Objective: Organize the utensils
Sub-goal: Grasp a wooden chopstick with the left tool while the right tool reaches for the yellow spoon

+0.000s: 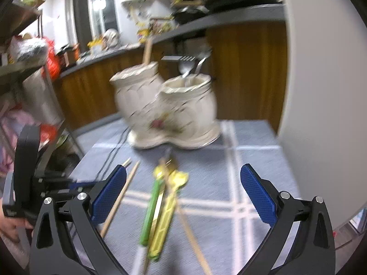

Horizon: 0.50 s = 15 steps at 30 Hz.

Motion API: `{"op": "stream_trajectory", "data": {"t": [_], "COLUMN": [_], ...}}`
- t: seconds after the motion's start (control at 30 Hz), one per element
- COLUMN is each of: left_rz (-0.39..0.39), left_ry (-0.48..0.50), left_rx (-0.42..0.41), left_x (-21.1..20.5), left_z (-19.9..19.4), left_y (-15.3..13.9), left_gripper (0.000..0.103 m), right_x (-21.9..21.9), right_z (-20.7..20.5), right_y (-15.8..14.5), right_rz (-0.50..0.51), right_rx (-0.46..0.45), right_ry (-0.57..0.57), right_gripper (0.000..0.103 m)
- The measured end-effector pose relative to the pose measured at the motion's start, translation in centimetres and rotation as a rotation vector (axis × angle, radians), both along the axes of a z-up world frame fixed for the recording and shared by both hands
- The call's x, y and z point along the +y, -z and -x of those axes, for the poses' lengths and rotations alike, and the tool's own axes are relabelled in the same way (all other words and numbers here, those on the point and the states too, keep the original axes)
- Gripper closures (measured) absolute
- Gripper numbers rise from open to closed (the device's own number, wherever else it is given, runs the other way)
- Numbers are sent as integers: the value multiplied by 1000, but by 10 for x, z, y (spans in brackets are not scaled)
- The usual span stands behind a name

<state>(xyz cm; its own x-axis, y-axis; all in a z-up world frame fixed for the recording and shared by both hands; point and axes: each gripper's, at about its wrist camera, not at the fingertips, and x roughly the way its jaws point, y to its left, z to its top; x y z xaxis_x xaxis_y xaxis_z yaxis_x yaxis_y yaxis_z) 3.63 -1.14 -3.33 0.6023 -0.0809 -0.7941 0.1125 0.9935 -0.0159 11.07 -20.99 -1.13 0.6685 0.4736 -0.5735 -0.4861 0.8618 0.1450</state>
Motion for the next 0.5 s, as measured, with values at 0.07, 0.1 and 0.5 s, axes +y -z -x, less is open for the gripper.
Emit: {"op": "stream_trajectory", "data": {"t": [0.07, 0.1, 0.5], "left_rz": [19, 25, 117], "left_ry": [2, 3, 57], "left_rx": [-13, -19, -68], "left_x": [6, 9, 20], "left_z": [4, 5, 12], "left_y": [-3, -5, -8], "left_gripper": [98, 98, 98], "right_x": [9, 13, 32], "right_z": [6, 8, 5], "right_y": [4, 7, 28], "right_rz": [41, 68, 197], "right_rx": [4, 7, 85], "right_ry": [-19, -21, -34], "right_gripper": [14, 22, 90]}}
